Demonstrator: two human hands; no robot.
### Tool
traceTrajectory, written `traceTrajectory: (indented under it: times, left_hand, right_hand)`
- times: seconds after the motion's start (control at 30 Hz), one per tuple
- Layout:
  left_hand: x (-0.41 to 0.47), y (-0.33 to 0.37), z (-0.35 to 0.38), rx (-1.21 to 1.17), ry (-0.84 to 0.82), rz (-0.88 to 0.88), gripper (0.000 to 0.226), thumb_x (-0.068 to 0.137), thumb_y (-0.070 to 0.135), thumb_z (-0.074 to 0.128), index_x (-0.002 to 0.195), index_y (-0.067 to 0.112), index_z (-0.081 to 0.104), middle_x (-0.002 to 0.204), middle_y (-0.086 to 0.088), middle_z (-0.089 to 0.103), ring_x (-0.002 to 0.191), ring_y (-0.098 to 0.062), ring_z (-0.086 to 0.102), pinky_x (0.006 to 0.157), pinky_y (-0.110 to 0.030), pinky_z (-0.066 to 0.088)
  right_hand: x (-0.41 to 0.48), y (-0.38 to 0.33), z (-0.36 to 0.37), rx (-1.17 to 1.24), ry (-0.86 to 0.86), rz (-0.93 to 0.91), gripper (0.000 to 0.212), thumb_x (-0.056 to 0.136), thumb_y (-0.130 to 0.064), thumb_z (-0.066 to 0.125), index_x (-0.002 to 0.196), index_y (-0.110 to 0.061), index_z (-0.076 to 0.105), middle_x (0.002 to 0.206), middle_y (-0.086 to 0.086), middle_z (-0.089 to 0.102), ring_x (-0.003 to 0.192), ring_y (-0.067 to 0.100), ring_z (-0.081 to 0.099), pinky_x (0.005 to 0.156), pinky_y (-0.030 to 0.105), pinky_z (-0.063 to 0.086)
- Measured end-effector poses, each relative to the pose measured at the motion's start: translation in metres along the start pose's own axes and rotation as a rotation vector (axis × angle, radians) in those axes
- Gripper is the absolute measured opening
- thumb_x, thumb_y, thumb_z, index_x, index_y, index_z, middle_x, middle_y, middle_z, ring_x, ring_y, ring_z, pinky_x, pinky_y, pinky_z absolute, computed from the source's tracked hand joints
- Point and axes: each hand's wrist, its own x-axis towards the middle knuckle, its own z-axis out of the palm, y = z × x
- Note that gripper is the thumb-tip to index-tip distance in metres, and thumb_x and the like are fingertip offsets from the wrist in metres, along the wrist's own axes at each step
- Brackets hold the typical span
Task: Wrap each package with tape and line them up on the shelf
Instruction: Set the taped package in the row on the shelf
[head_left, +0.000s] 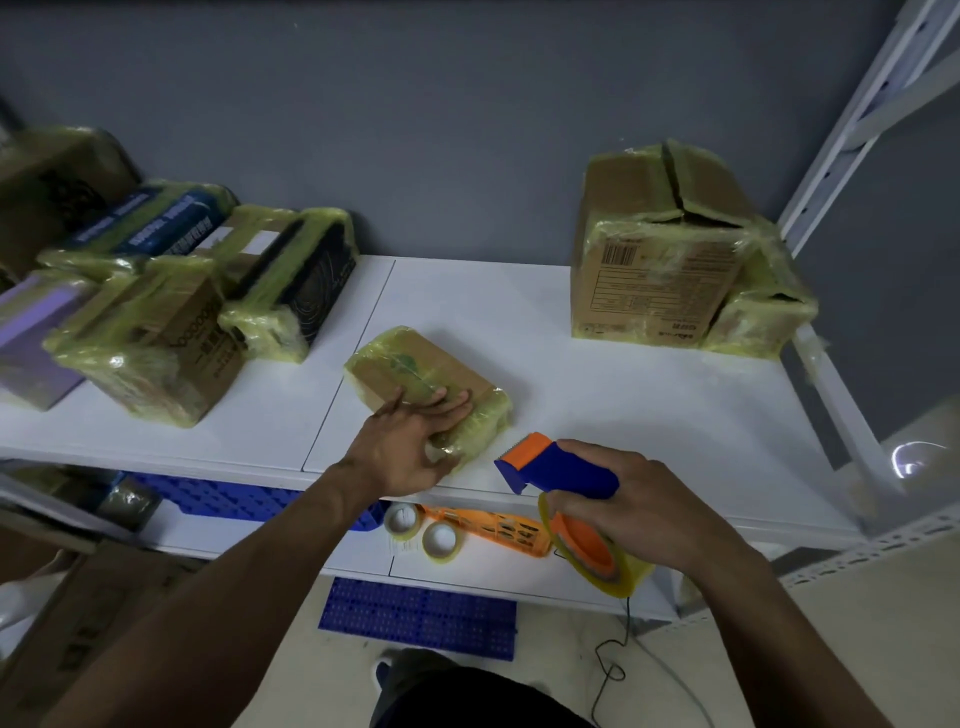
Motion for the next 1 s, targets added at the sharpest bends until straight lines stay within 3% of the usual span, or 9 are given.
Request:
traceTrajectory:
  times: [0.13,0.23,0.3,0.4,0.57,0.77,0.9,1.0]
  left_hand:
    - [0.0,0.003,0.0,-0.031,0.027,-0.018,0.08,0.086,0.067,0.05,0.158,0.045,0.022,0.158,0.039,0.014,0.15,0.007,0.012,0.127,-0.045,0.009]
    - [0.001,0.014,0.004,-0.182,0.108,-0.093,0.081,0.077,0.085,0.038,0.149,0.048,0.041,0.151,0.041,0.03,0.147,0.012,0.017,0.127,-0.045,0.008]
    - [0.001,0.025,0.012,-0.228,0.204,-0.149,0.086,0.07,0.093,0.039,0.141,0.046,0.053,0.146,0.039,0.039,0.145,0.012,0.023,0.128,-0.043,0.004]
    - [0.0,0.035,0.022,-0.221,0.288,-0.175,0.074,0.078,0.082,0.052,0.136,0.038,0.062,0.144,0.032,0.049,0.145,0.006,0.031,0.126,-0.047,0.002]
    - [-0.001,0.036,0.025,-0.216,0.301,-0.18,0.058,0.087,0.068,0.06,0.135,0.036,0.063,0.143,0.026,0.053,0.146,0.001,0.034,0.127,-0.04,0.005]
    - [-0.005,0.036,0.026,-0.199,0.263,-0.163,0.049,0.093,0.054,0.064,0.139,0.038,0.059,0.145,0.026,0.052,0.147,0.0,0.031,0.127,-0.04,0.001]
    - [-0.006,0.032,0.027,-0.23,0.295,-0.155,0.046,0.091,0.053,0.066,0.135,0.041,0.062,0.14,0.017,0.06,0.144,0.0,0.037,0.127,-0.039,0.002]
    - [-0.007,0.03,0.029,-0.224,0.304,-0.143,0.049,0.088,0.06,0.059,0.133,0.042,0.063,0.136,0.013,0.064,0.141,0.001,0.04,0.127,-0.038,0.003]
  right_hand:
    - [0.004,0.003,0.007,0.016,-0.016,-0.003,0.031,0.076,-0.063,0.064,0.104,-0.071,0.055,0.102,-0.025,0.069,0.092,0.001,0.067,0.085,0.037,0.061]
    - [0.009,0.005,0.019,0.029,-0.035,0.009,0.031,0.074,-0.066,0.064,0.099,-0.079,0.051,0.097,-0.038,0.066,0.09,-0.007,0.065,0.079,0.028,0.058]
    - [0.013,0.008,0.029,0.034,-0.047,0.022,0.03,0.079,-0.062,0.066,0.108,-0.065,0.058,0.093,-0.029,0.07,0.084,-0.004,0.066,0.073,0.024,0.054]
    - [0.016,0.012,0.04,0.051,-0.03,0.032,0.035,0.083,-0.059,0.068,0.117,-0.052,0.061,0.093,-0.029,0.07,0.084,-0.005,0.066,0.065,0.013,0.046]
    - [0.019,0.007,0.048,0.086,0.01,0.036,0.031,0.076,-0.069,0.064,0.1,-0.079,0.047,0.094,-0.041,0.064,0.09,-0.014,0.062,0.064,0.006,0.045]
    - [0.025,0.006,0.068,0.05,0.058,0.056,0.049,0.078,-0.069,0.06,0.124,-0.053,0.054,0.101,-0.021,0.07,0.088,0.0,0.066,0.069,0.018,0.048]
    - [0.03,0.002,0.068,-0.034,0.067,0.039,0.028,0.083,-0.06,0.061,0.108,-0.046,0.059,0.085,-0.018,0.07,0.075,0.001,0.066,0.063,0.02,0.046]
    - [0.03,0.001,0.069,-0.092,0.072,0.029,0.025,0.084,-0.057,0.06,0.104,-0.042,0.059,0.08,-0.016,0.07,0.07,0.004,0.065,0.063,0.025,0.05]
